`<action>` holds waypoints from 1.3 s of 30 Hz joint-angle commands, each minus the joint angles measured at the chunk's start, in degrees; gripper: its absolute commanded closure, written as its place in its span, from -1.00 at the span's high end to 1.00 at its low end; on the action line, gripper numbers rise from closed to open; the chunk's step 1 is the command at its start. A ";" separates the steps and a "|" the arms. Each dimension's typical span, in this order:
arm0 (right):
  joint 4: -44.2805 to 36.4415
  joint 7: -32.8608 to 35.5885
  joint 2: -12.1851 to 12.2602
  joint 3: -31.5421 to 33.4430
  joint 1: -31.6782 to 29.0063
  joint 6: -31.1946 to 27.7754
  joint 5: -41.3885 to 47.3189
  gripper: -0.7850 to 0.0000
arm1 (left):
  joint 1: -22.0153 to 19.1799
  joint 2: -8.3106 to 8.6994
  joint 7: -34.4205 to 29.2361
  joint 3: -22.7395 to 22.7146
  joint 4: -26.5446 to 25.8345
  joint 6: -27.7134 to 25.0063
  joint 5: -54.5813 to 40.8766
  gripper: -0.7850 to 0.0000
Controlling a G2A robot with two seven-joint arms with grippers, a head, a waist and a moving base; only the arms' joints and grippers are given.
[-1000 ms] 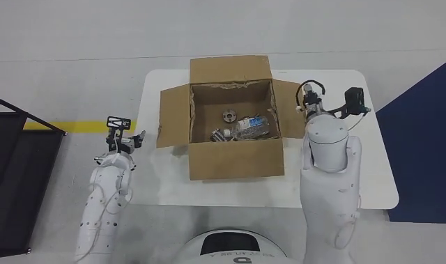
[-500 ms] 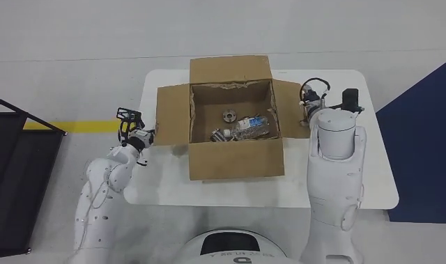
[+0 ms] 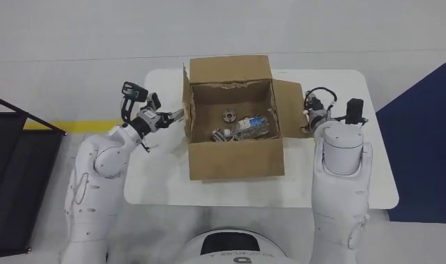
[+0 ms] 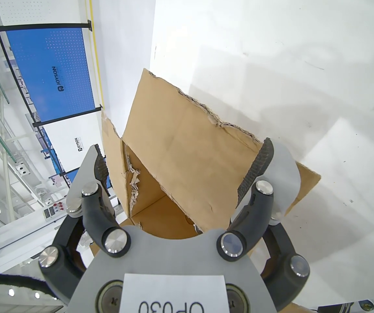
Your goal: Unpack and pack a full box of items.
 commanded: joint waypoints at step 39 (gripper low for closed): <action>15.46 28.89 5.62 17.61 5.38 -7.02 31.32 1.00 | -2.14 1.18 1.27 9.93 3.86 7.16 7.39 1.00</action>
